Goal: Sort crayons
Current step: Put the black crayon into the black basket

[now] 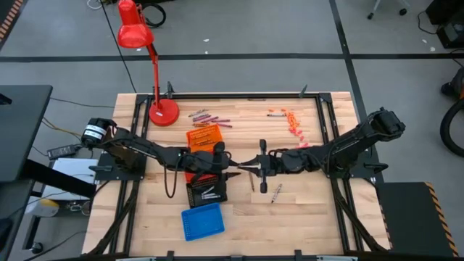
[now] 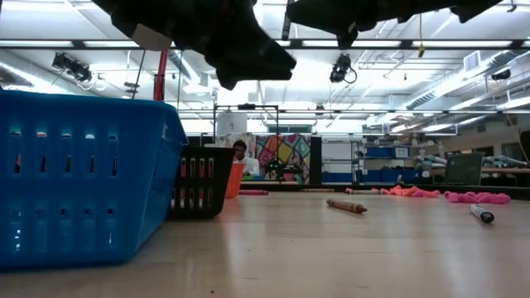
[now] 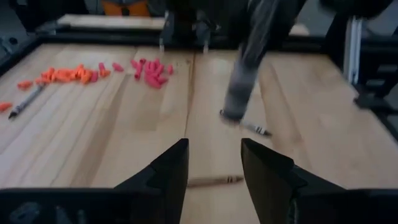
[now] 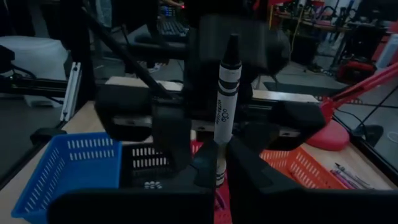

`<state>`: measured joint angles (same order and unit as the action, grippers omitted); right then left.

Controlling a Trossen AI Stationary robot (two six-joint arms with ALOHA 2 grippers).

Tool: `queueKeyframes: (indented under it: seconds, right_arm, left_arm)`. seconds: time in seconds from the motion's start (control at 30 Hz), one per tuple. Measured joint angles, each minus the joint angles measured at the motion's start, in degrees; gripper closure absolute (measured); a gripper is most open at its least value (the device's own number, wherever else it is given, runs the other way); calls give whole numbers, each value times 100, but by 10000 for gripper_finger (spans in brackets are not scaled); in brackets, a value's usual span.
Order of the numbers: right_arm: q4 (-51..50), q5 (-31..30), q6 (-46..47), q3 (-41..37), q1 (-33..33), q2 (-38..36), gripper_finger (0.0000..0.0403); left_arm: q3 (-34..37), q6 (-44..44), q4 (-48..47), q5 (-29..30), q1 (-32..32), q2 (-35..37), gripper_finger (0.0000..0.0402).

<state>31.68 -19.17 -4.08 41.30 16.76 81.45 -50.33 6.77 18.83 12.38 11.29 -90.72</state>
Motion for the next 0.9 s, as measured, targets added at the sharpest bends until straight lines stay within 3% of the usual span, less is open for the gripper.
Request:
queueKeyframes:
  seconds: [0.23, 0.57, 0.9]
  right_arm:
    - [369, 130, -21, 0, -50, 264, 373]
    - [806, 126, -61, -2, -73, 737, 373]
    - [814, 99, -46, -2, -71, 737, 373]
  left_arm:
    - [-2, 3, 454, 2, 49, 0, 242]
    - [-2, -126, 346, 1, 61, -2, 243]
    - [-2, -162, 154, 2, 59, -4, 298]
